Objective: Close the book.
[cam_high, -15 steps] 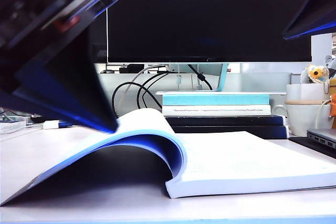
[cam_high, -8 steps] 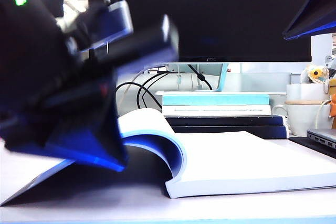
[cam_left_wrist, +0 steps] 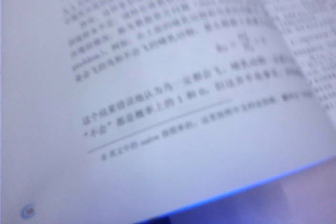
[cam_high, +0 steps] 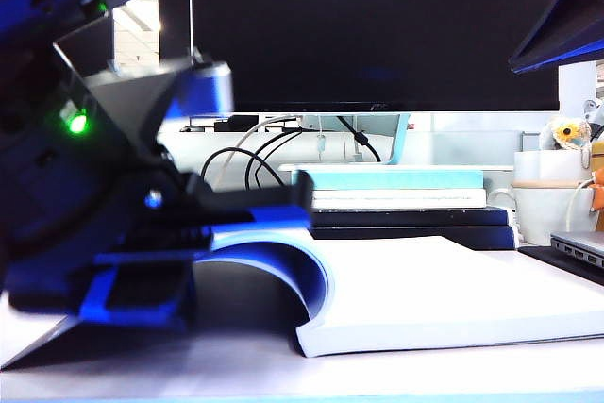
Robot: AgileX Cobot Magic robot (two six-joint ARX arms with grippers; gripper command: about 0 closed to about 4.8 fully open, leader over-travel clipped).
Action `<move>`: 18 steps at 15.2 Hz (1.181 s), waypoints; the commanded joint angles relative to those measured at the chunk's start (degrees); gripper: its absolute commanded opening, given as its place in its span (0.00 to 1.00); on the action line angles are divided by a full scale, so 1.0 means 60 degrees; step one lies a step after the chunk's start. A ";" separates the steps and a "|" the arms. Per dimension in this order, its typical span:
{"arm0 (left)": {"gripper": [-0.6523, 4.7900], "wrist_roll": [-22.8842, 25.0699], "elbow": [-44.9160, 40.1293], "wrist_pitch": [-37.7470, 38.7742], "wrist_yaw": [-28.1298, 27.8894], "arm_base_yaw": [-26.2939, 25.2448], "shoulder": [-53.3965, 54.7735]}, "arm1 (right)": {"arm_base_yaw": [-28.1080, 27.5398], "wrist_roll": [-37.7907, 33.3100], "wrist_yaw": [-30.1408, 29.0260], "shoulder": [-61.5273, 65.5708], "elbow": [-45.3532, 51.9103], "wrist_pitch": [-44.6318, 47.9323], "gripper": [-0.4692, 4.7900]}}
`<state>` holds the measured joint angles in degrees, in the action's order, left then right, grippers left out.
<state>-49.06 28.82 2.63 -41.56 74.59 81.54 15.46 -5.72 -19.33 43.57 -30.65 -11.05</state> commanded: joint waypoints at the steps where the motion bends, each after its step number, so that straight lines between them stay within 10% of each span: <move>1: 0.11 0.0503 0.0015 -0.0470 -0.1173 0.0007 -0.0044 | -0.0004 0.0029 -0.0025 0.0000 -0.0047 0.0117 0.09; 5: 0.11 0.4011 0.0015 -0.3960 -0.1217 0.0004 -0.0044 | -0.0004 0.0025 -0.0022 0.0000 -0.0047 0.0124 0.09; 9: 0.11 0.5504 0.0015 -0.5909 -0.0219 -0.0514 0.0029 | -0.0004 0.0025 -0.0018 0.0000 -0.0044 0.0091 0.09; 12: 0.11 0.5752 0.0015 -0.6473 0.0401 -0.0710 0.0029 | -0.0004 0.0025 -0.0022 0.0000 -0.0044 0.0087 0.09; 14: 0.11 0.7905 0.0015 -0.7020 0.1851 -0.0707 -0.0200 | -0.0004 0.0025 -0.0029 0.0000 -0.0044 -0.0273 0.09; 18: 0.11 0.8674 0.0018 -0.5045 0.3577 -0.1585 -0.1938 | -0.0004 0.0033 -0.0036 0.0000 -0.0044 -0.0874 0.09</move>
<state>2.42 28.84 -32.16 -25.12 66.94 72.07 15.46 -5.69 -19.31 43.57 -30.65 -16.49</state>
